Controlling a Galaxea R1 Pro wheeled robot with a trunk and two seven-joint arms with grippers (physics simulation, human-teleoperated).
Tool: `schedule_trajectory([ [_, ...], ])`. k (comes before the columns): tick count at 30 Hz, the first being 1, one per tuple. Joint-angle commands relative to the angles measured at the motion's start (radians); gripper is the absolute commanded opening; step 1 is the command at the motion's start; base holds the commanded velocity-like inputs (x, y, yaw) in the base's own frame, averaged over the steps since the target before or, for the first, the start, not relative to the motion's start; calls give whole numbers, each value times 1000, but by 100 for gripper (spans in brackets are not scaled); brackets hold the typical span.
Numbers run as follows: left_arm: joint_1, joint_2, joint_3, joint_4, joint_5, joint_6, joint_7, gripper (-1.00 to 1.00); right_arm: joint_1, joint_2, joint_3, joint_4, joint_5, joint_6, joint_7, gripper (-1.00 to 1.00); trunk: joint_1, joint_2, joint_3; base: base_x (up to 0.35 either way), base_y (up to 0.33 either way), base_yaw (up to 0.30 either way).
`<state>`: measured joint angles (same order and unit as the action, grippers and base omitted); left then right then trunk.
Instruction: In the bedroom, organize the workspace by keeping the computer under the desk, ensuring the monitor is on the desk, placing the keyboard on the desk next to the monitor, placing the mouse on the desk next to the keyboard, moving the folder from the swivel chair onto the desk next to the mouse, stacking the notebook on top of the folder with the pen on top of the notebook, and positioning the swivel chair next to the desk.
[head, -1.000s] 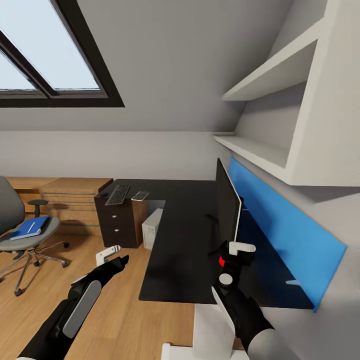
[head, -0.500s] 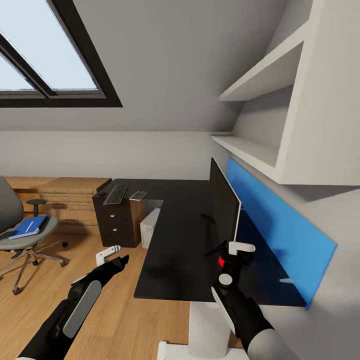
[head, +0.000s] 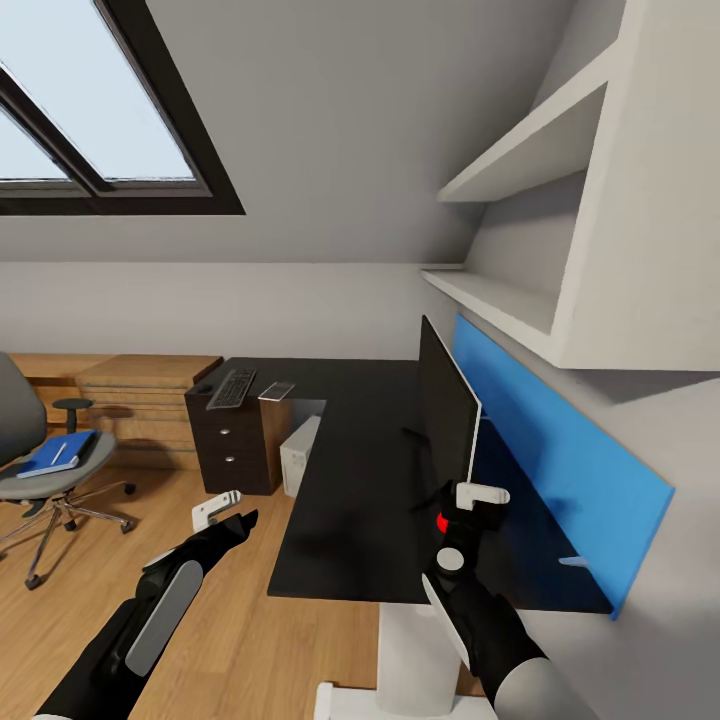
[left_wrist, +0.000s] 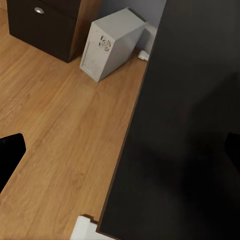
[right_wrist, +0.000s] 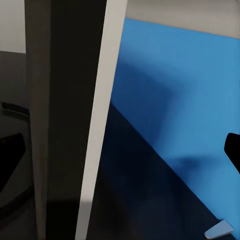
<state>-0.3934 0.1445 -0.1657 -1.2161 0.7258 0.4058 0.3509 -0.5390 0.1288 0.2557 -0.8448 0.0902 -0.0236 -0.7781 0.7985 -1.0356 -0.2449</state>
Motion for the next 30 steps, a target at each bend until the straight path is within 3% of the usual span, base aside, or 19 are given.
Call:
schedule_trajectory([
  [1,-1,1,-3,-2,10,1,10,100,-1,0,1,1,2,-2,-4,100,0,-1,-1,0,0,0],
  [30,-1,2,-3,-1,10,1,10,100,-1,0,2,1,2,-2,-4,100,0,-1,-1,-9,-18,0],
])
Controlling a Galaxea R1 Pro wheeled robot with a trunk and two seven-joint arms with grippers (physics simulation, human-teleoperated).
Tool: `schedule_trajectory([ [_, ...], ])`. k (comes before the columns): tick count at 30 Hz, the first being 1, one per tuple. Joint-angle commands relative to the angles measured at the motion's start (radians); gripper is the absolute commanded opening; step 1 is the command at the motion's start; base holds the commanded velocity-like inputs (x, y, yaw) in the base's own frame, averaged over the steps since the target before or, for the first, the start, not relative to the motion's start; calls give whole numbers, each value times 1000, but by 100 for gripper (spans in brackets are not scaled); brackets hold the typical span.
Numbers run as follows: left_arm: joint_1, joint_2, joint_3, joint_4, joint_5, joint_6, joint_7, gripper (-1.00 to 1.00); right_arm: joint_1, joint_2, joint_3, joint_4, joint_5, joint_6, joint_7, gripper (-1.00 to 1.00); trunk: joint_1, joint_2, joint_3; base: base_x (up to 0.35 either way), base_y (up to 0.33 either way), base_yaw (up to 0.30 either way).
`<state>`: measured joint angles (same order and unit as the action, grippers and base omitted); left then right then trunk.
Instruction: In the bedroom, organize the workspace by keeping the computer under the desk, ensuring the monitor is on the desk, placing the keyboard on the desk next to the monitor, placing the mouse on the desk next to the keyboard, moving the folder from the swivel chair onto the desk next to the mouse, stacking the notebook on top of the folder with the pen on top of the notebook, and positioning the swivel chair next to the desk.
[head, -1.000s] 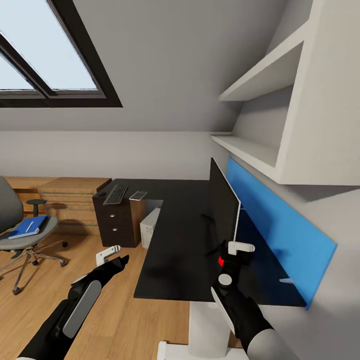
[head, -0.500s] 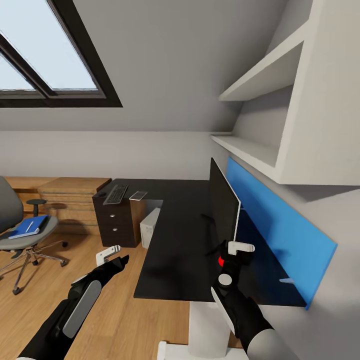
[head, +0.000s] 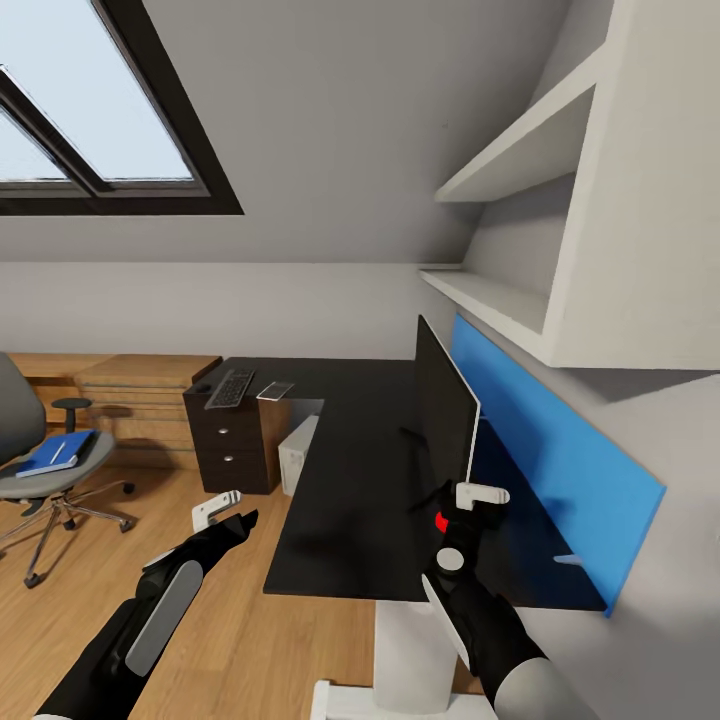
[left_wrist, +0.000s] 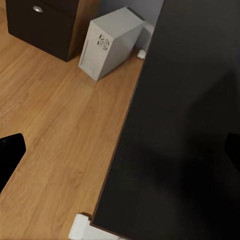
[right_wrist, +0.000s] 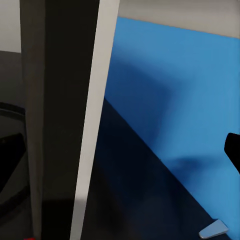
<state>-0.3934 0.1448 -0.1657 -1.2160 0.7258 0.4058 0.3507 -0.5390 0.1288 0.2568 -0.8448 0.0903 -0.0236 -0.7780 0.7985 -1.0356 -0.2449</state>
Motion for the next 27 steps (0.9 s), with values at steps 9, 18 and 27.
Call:
schedule_trajectory([
  [9,-1,1,-3,-1,10,1,10,100,-1,0,1,9,3,-2,-4,100,0,-1,-1,-216,0,0],
  [18,-1,1,-3,-1,12,1,11,100,-1,0,11,9,3,-13,-4,100,0,-1,-1,-329,0,0],
  [27,-1,1,-3,-1,12,1,10,100,-1,1,54,29,0,-55,-4,100,0,-1,-1,-331,0,0],
])
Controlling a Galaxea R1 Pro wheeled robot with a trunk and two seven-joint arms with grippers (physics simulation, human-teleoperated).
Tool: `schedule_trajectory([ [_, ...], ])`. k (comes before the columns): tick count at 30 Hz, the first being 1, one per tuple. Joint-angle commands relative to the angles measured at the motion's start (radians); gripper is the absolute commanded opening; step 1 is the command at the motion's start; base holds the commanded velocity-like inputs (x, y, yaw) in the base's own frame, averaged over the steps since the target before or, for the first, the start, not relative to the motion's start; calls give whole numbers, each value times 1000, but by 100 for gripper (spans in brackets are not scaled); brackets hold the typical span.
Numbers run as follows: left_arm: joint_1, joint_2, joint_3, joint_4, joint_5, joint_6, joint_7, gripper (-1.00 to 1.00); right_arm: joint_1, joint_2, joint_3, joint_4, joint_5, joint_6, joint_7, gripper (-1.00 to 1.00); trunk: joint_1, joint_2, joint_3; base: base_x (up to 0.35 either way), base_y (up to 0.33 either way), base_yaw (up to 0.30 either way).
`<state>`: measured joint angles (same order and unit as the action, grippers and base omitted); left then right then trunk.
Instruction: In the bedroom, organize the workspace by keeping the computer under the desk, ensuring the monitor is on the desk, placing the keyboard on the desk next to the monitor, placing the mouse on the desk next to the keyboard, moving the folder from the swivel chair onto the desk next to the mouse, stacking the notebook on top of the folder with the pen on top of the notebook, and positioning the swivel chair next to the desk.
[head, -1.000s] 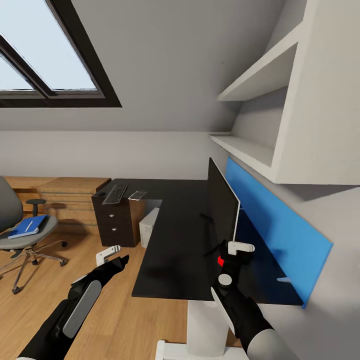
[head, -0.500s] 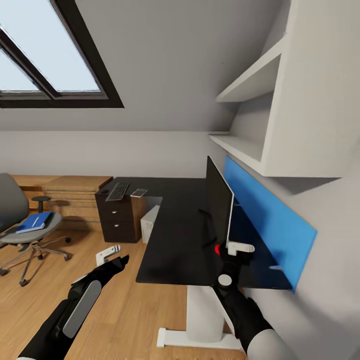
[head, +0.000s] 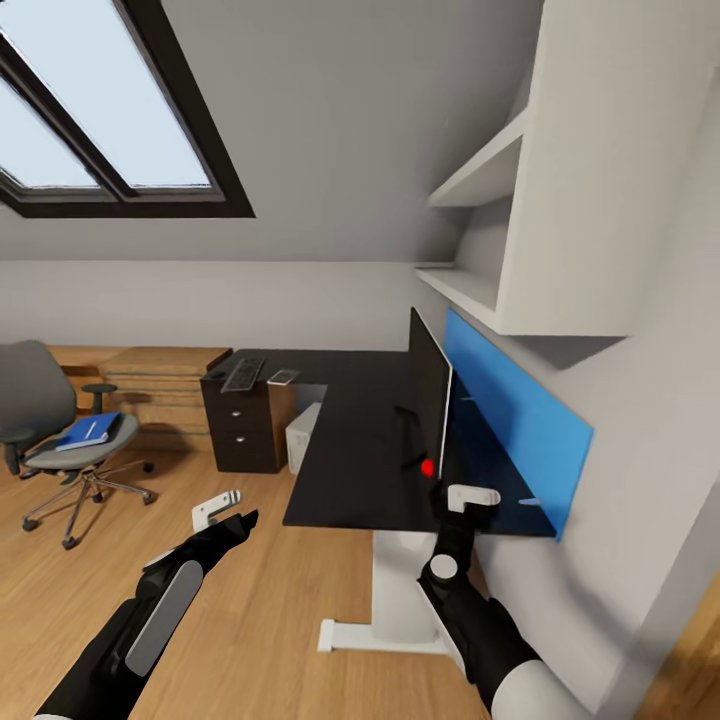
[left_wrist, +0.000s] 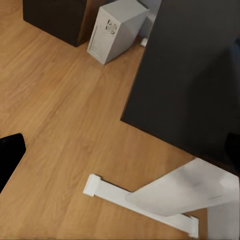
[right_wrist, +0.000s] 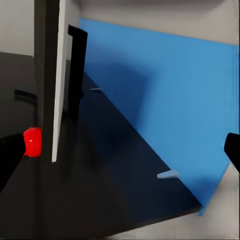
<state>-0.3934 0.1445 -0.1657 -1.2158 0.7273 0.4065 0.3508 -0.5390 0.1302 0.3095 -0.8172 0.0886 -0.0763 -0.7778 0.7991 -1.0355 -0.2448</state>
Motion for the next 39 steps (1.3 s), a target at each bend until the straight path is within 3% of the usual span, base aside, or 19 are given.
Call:
schedule_trajectory([
  [1,-1,1,-3,-1,10,1,10,100,-1,0,3,2,3,-10,-5,100,-1,-1,-1,-331,0,0],
  [13,-1,1,-4,-5,5,0,11,100,0,-2,13,49,2,-98,-5,100,-1,-1,-1,-262,0,0],
  [15,-1,1,-5,-5,-13,-1,11,100,3,-4,13,56,0,-156,-6,100,-1,-1,-1,-36,0,0],
  [16,-3,0,-15,1,-31,-2,9,100,17,-3,13,64,-2,-262,-11,100,-4,6,2,-7,0,0],
  [18,-3,0,-23,17,-35,-3,9,100,39,-3,13,65,-4,-300,-11,100,-12,20,8,-4,0,0],
  [20,3,1,-31,51,-37,-7,7,100,99,-2,16,62,-3,-330,-10,100,-20,34,14,-2,0,0],
  [21,109,1,-100,124,-47,-59,8,100,224,-7,17,89,-1,-357,-7,100,-24,41,17,0,0,0],
  [24,132,2,-145,176,-50,-185,5,100,249,-10,17,115,-2,-398,-9,100,-35,62,27,0,0,0],
  [25,158,4,-329,356,-47,-464,8,100,278,-13,16,304,1,-571,-11,100,-39,69,30,0,0,0],
  [29,204,3,-356,410,-46,-582,8,100,279,-13,16,406,0,-609,-7,100,-54,97,42,0,0,0],
  [31,218,3,-362,433,-47,-607,7,100,280,-12,15,454,-1,-613,-5,100,-62,111,49,0,0,0],
  [39,233,-13,-393,573,-47,-635,6,100,280,-12,11,527,-7,-621,13,100,-85,153,68,0,0,0],
])
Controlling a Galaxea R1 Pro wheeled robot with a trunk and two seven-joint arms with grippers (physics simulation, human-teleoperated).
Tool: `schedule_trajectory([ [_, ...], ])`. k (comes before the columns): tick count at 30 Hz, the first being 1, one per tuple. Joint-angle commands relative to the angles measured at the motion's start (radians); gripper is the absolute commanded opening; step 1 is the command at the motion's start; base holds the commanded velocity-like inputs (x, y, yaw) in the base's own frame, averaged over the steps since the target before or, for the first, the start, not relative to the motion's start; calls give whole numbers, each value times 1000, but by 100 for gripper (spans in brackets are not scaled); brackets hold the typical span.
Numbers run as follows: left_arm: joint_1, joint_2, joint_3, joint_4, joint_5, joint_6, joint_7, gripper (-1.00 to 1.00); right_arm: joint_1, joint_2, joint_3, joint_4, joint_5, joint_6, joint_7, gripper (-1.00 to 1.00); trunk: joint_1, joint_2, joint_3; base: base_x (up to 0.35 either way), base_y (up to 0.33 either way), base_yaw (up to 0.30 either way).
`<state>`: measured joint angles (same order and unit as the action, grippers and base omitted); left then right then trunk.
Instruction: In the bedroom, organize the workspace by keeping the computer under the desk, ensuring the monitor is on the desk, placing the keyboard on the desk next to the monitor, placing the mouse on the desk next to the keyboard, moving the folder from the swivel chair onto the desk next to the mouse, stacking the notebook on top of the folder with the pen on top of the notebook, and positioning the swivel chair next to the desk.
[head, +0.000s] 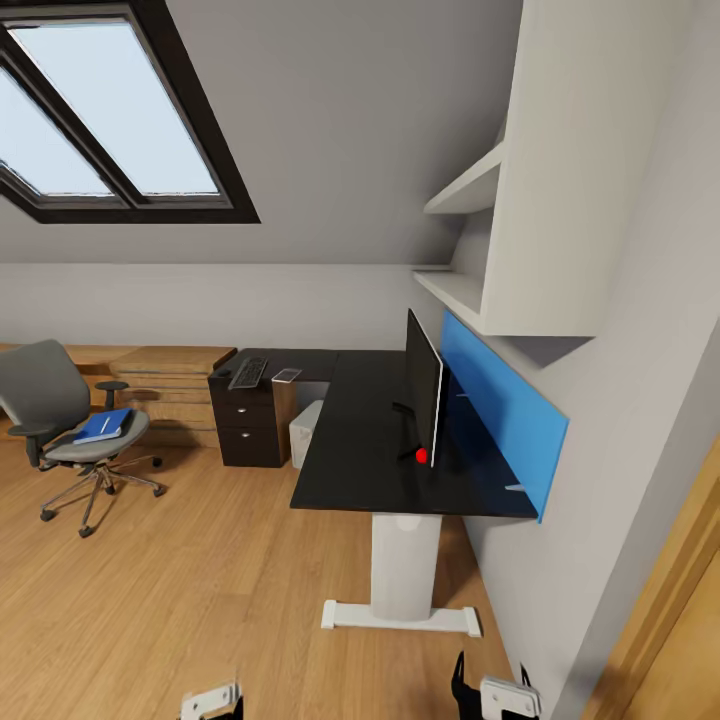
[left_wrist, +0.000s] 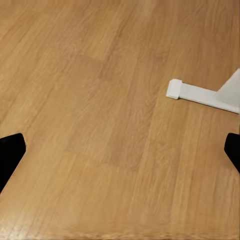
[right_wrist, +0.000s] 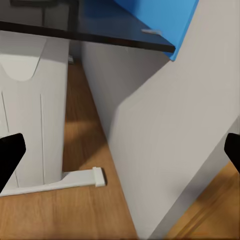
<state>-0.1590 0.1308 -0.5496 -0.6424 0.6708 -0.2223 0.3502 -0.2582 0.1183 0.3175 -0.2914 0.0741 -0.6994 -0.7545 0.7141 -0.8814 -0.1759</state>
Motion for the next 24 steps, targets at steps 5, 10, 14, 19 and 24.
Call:
schedule_trajectory([
  [5,-1,-7,-9,52,12,-38,12,100,-1,-1,1,13,7,3,24,100,0,-1,-3,0,0,44],
  [10,-1,-26,-13,146,12,-50,10,100,-2,-7,-2,46,-18,5,137,100,0,-1,-8,-24,77,157],
  [14,-1,-49,-13,178,11,-52,8,100,-2,-11,-2,56,-81,9,247,100,0,-1,-12,-26,269,181],
  [19,-1,-58,-13,191,12,-54,7,100,-3,-16,4,63,-105,6,291,100,0,-1,-15,4,318,58],
  [24,-1,-59,-16,193,10,-53,6,100,-3,-16,9,114,-104,9,305,100,0,-1,-15,133,321,3],
])
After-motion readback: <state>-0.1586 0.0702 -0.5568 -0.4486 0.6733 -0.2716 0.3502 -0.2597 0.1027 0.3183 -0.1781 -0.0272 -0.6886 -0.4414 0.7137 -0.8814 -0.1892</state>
